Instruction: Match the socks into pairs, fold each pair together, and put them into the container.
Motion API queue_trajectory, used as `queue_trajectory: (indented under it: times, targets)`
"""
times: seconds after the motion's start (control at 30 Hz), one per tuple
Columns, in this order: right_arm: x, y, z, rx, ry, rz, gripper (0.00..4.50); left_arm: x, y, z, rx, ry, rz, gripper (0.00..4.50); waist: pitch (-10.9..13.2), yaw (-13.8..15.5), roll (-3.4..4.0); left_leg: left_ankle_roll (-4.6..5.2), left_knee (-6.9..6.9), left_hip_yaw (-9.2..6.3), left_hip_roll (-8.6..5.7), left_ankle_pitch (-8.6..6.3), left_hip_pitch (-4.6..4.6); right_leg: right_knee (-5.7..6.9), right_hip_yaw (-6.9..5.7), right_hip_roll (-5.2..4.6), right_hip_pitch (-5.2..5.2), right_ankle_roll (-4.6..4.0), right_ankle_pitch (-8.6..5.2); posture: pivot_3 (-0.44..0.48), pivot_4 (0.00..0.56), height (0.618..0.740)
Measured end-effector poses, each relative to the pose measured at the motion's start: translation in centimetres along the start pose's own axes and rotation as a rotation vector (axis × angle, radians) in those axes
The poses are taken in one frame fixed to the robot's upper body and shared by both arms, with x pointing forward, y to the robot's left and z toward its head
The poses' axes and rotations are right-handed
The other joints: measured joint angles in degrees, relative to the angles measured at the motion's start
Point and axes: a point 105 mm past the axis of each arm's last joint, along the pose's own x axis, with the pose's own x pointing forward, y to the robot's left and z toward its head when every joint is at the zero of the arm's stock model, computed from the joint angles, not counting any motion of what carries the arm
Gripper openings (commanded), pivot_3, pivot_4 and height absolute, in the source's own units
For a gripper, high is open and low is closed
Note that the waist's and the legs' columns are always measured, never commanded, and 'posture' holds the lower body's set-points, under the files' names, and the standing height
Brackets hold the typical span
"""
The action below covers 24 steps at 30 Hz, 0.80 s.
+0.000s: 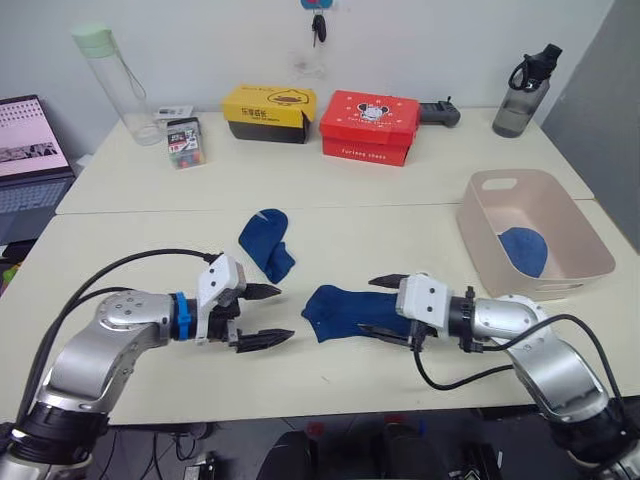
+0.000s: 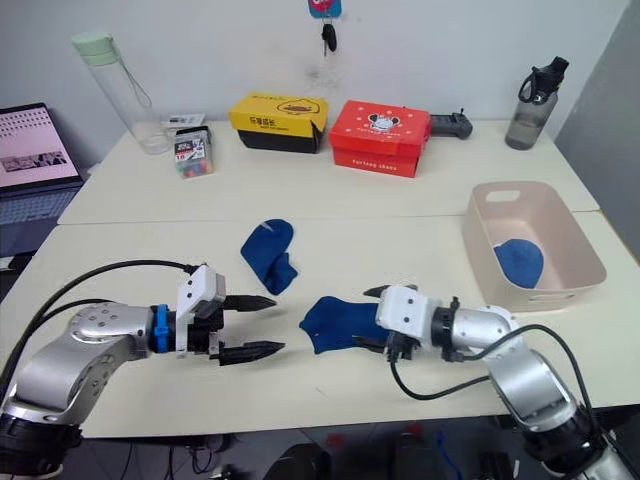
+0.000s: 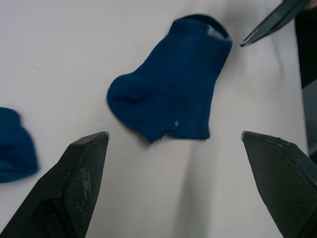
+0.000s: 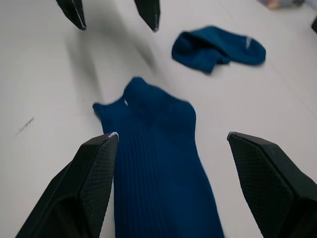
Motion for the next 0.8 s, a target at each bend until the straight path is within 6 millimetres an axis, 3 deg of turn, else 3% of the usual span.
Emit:
queue_trajectory:
  times: [0.2,0.33,0.47,0.57,0.8]
  targets:
    - [-2.0,0.2,1.2,0.092,-0.008,0.038,3.79,1.7,-0.9,-1.9,-0.141,0.058,-0.002,4.5,0.0,-0.1,0.0,0.01,0.0,-0.03,0.02,-0.01,0.04,0.0,-0.02,0.03,0.07,0.0,0.0,0.0,0.15,0.74]
    - [-2.3,1.2,2.1,0.126,-0.008,0.126,3.79,4.1,-0.5,-1.0,-0.17,0.017,0.034,4.5,0.0,0.2,-0.05,0.01,0.05,-0.05,-0.03,-0.01,0.03,-0.03,-0.03,-0.01,0.12,0.0,0.0,0.0,0.15,0.74]
    - [-3.1,1.1,2.1,0.13,0.022,0.146,3.79,4.7,-0.2,-1.5,-0.194,0.043,0.073,4.5,0.0,0.1,-0.06,0.0,0.02,-0.04,-0.01,0.0,0.05,-0.04,-0.03,0.0,0.12,0.0,0.0,0.0,0.15,0.74]
    - [-3.3,1.0,2.3,0.134,0.012,0.142,3.84,5.1,-0.2,-1.6,-0.201,0.043,0.085,3.88,0.0,0.1,-0.05,0.0,0.01,-0.04,0.0,0.0,0.08,-0.03,-0.02,0.0,0.14,0.0,0.0,0.0,0.15,0.74]
    - [-3.5,0.6,3.1,0.116,-0.017,0.139,3.84,6.1,-0.4,-1.8,-0.216,0.04,0.061,1.75,0.0,0.2,-0.06,-0.01,0.02,-0.03,-0.01,0.0,0.07,-0.04,-0.02,0.0,0.14,0.0,0.0,0.0,0.15,0.74]
